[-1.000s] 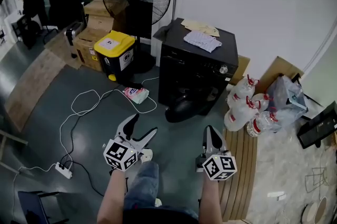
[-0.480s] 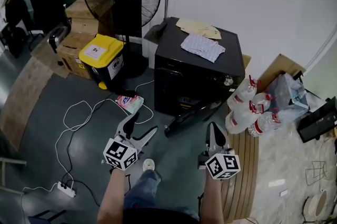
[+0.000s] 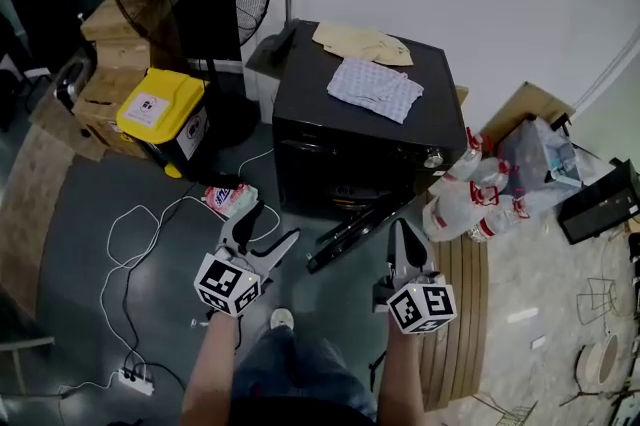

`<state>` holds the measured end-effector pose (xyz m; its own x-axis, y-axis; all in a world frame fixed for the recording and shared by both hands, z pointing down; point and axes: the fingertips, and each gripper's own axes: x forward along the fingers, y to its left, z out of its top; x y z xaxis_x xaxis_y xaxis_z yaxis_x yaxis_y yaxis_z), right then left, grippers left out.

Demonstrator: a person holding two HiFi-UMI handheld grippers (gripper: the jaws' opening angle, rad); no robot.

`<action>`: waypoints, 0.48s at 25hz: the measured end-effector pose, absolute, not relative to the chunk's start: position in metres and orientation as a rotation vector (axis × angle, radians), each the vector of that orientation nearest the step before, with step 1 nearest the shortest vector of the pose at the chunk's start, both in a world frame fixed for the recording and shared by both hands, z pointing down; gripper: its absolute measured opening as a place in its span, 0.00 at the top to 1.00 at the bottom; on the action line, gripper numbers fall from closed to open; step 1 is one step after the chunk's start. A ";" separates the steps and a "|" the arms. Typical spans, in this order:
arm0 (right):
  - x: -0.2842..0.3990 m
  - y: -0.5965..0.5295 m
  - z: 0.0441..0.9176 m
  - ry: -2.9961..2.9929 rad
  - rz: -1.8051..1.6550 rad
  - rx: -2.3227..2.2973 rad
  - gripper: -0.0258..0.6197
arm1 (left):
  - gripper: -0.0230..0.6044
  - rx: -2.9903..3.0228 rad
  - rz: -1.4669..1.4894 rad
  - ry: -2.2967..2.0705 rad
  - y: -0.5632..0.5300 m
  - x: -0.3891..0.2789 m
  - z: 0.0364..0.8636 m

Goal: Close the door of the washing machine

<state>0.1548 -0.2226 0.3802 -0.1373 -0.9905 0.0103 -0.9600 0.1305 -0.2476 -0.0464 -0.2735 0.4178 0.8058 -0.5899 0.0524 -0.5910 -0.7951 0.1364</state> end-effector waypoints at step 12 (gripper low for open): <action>0.168 -0.262 0.454 2.298 -0.489 -1.972 0.95 | 0.44 2.766 0.331 -0.746 -0.280 0.002 0.553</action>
